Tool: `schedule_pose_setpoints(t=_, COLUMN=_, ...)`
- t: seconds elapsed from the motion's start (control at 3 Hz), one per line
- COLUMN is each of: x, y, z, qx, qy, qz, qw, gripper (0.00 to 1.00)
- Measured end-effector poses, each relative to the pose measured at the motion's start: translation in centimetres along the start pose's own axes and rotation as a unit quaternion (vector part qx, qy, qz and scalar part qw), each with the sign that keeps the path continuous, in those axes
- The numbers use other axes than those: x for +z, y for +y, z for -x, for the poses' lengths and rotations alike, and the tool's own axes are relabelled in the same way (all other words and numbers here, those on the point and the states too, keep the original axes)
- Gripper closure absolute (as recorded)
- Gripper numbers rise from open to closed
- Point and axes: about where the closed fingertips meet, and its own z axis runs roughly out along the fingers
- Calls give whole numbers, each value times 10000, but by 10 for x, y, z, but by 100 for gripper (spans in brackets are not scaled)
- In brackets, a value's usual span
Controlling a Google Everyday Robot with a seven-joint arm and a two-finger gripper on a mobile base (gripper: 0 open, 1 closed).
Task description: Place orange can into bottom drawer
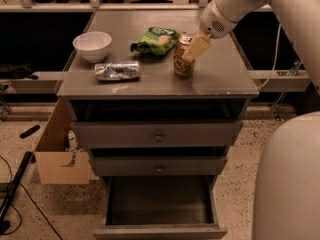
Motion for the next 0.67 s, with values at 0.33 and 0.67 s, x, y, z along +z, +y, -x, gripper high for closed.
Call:
schedule_pose_setpoints(t=0.33, x=-31, y=17, z=-5, qx=68, qy=-140, qz=-252, qw=9996, gripper=100)
schedule_pose_setpoints(t=0.67, x=-105, y=75, z=-22, qx=212, qy=-398, qz=-745, qw=9962, gripper=100)
